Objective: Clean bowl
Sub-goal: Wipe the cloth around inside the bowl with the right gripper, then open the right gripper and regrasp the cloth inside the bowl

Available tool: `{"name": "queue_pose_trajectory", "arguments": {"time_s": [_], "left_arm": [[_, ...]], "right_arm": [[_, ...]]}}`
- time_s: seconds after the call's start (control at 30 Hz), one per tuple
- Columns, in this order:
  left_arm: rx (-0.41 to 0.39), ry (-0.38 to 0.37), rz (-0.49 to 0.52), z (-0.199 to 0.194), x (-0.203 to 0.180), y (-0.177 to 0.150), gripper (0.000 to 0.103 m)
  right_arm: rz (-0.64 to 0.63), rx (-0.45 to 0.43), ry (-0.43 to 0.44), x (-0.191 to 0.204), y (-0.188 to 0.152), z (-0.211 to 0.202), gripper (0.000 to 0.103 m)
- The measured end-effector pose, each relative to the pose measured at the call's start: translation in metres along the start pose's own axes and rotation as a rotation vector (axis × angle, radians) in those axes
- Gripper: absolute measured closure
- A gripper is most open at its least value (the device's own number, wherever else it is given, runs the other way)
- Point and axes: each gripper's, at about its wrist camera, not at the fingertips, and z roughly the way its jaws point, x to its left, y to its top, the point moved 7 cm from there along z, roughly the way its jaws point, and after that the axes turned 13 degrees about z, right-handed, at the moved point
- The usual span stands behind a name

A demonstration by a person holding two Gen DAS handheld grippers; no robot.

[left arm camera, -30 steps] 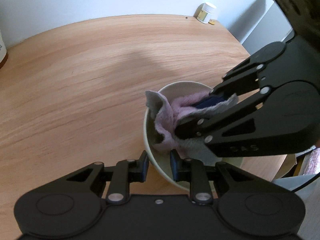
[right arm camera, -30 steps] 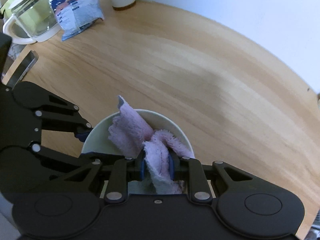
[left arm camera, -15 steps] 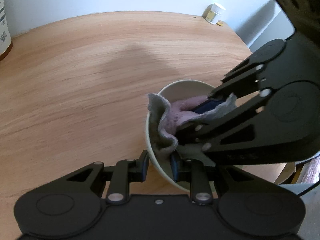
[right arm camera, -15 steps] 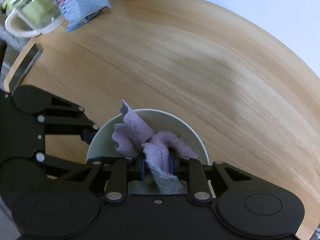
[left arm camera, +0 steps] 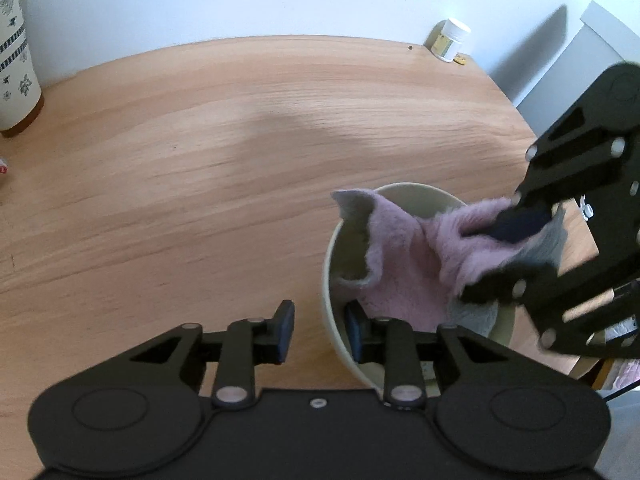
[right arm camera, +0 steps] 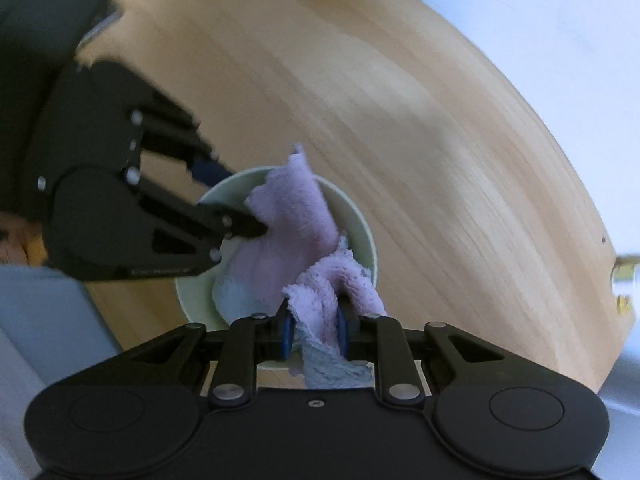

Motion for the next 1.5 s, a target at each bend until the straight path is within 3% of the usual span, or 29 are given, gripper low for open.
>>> {"name": "queue_pose_trajectory", "arguments": {"time_s": [0.17, 0.33, 0.67, 0.8, 0.9, 0.93, 1.1, 1.17, 1.23, 1.37, 1.5], "left_arm": [[-0.006, -0.039, -0.044, 0.003, 0.006, 0.001, 0.073], [-0.021, -0.064, -0.067, 0.005, 0.009, 0.002, 0.075], [-0.015, -0.07, -0.132, 0.003, 0.015, 0.005, 0.075], [-0.009, -0.032, -0.135, 0.0, 0.014, 0.006, 0.07], [-0.025, -0.021, -0.179, -0.004, 0.014, 0.006, 0.068], [-0.031, -0.024, -0.188, -0.006, 0.014, 0.006, 0.066], [-0.06, -0.033, -0.27, -0.014, 0.018, 0.003, 0.066], [-0.063, -0.036, -0.301, -0.016, 0.021, 0.0, 0.066], [-0.068, -0.035, -0.318, -0.018, 0.023, -0.003, 0.066], [-0.082, -0.039, -0.346, -0.02, 0.027, -0.005, 0.066], [-0.089, -0.045, -0.363, -0.02, 0.026, -0.006, 0.073]], "right_arm": [[-0.1, 0.062, -0.005, 0.012, -0.002, 0.017, 0.08], [-0.095, 0.097, 0.05, 0.013, 0.003, 0.033, 0.08], [-0.088, 0.017, 0.093, 0.013, 0.004, 0.025, 0.073], [-0.046, -0.056, 0.132, 0.001, 0.003, 0.003, 0.054], [-0.079, -0.166, 0.202, -0.001, 0.002, -0.016, 0.022], [-0.097, -0.188, 0.213, -0.001, 0.001, -0.021, 0.019], [-0.07, -0.205, 0.285, -0.006, 0.01, -0.026, 0.019], [-0.061, -0.202, 0.321, -0.007, 0.011, -0.022, 0.022], [-0.064, -0.186, 0.314, -0.008, 0.014, -0.015, 0.032], [0.018, -0.161, 0.377, 0.004, 0.015, -0.006, 0.037], [0.014, -0.163, 0.369, -0.002, 0.014, -0.006, 0.039]]}}
